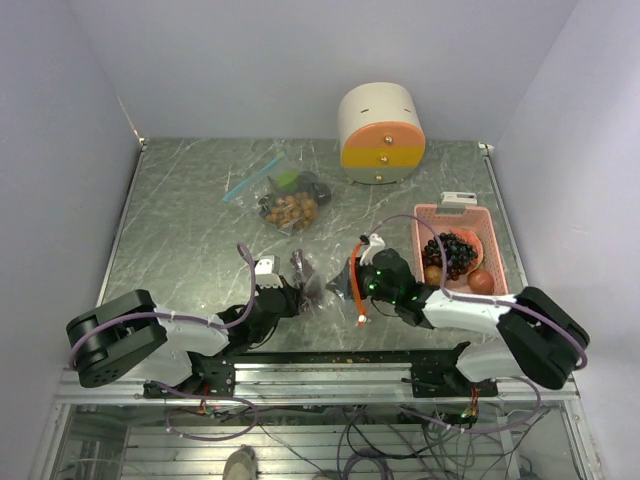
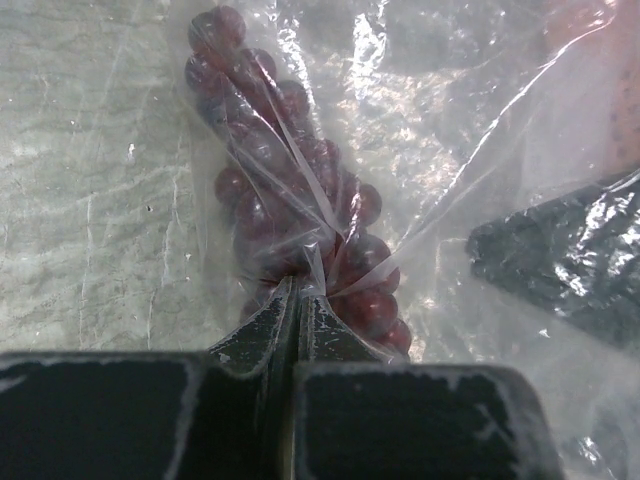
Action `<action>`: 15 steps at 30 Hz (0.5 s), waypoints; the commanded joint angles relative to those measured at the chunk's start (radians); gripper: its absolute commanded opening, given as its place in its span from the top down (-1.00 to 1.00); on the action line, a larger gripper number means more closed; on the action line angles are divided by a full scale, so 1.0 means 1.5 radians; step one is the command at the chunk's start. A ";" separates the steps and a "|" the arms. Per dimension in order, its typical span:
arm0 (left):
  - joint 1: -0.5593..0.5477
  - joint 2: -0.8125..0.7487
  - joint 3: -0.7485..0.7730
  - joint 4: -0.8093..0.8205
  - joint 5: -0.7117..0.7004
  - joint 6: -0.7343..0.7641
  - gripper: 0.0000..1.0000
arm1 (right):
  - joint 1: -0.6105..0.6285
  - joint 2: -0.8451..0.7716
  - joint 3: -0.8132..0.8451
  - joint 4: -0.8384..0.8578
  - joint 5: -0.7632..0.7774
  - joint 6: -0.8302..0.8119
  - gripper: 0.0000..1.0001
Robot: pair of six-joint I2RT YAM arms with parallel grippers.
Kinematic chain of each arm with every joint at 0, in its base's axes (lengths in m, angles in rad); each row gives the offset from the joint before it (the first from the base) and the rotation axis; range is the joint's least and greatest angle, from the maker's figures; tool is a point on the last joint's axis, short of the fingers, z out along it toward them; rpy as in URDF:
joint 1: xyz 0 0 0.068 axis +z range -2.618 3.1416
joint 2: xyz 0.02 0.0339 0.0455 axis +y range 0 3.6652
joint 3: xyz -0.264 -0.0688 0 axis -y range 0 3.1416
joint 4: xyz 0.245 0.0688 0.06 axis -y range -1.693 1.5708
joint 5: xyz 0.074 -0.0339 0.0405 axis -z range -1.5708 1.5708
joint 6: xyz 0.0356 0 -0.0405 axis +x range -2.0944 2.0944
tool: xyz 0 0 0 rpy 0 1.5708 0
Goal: Open the zip-top bag and remove the fake food
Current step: Pick up the fake fruit from the zipper food storage bag.
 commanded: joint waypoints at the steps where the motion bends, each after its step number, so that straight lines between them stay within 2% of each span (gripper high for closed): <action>1: 0.002 0.011 0.006 -0.014 0.019 0.004 0.83 | 0.044 0.064 0.039 0.069 -0.016 -0.006 0.24; 5: 0.002 0.007 0.007 -0.020 0.020 0.008 0.83 | 0.075 0.121 0.066 0.092 -0.021 -0.007 -0.14; 7: 0.002 0.003 0.008 -0.024 0.020 0.009 0.83 | 0.087 0.151 0.080 0.092 -0.018 -0.009 -0.24; 13: 0.001 -0.014 0.008 -0.038 0.017 0.012 0.83 | 0.114 0.219 0.113 0.100 -0.014 -0.010 -0.29; 15: 0.002 -0.021 0.006 -0.043 0.015 0.013 0.83 | 0.118 0.233 0.119 0.102 -0.014 -0.009 -0.23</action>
